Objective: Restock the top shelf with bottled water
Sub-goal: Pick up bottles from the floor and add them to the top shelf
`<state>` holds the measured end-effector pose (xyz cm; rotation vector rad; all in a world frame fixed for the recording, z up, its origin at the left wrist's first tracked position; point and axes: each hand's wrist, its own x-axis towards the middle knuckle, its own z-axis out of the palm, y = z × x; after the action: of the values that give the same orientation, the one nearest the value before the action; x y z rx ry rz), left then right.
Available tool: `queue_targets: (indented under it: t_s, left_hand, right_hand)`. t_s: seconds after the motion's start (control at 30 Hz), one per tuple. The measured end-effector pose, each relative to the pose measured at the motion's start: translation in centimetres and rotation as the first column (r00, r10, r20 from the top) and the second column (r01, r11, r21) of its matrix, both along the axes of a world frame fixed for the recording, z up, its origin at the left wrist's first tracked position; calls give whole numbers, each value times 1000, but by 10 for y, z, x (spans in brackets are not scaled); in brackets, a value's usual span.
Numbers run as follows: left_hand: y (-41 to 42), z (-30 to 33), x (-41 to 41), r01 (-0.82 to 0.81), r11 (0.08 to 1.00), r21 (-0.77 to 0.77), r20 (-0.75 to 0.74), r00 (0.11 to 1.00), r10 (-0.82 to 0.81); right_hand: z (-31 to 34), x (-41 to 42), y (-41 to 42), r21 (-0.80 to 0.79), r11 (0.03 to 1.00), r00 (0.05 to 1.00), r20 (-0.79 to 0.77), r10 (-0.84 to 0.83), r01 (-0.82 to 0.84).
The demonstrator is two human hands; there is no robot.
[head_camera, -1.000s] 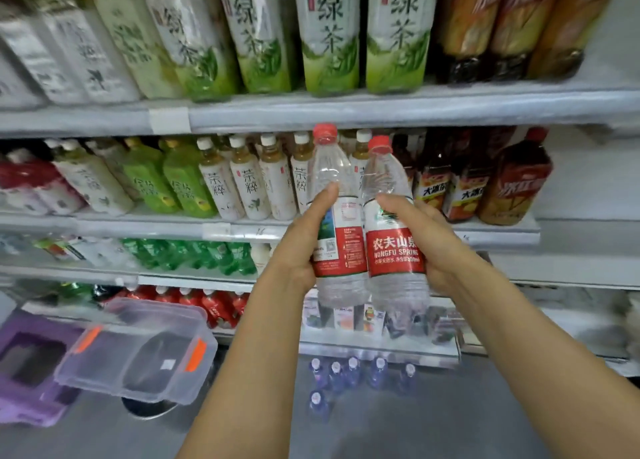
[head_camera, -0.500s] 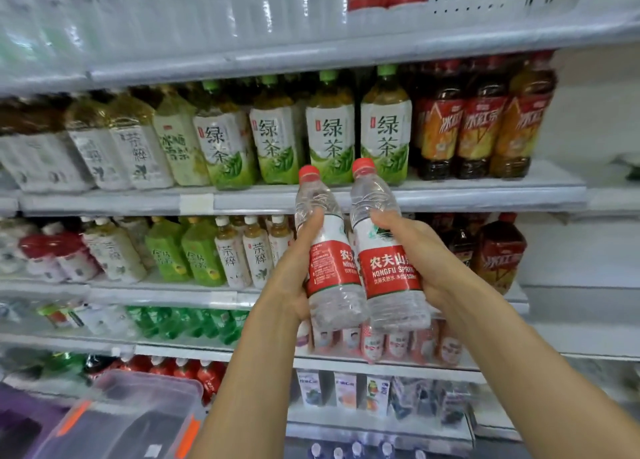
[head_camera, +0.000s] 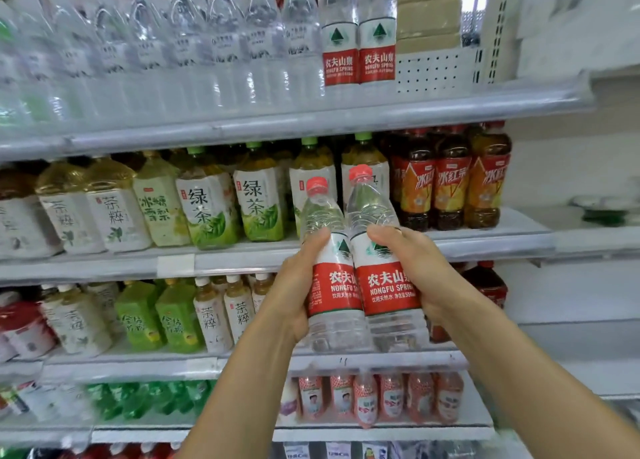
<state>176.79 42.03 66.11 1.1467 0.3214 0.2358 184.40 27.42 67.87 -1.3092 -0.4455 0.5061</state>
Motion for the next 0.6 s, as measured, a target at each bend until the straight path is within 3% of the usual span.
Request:
queue_targets:
  t_s: [0.27, 0.6]
  left_hand:
    - [-12, 51, 36, -15, 997, 70, 115, 993, 7]
    - [-28, 125, 95, -154, 969, 192, 265, 959, 100]
  right_hand:
    - [57, 34, -19, 71, 995, 970, 224, -90, 76]
    - [194, 128, -37, 366, 920, 878, 385, -285, 139]
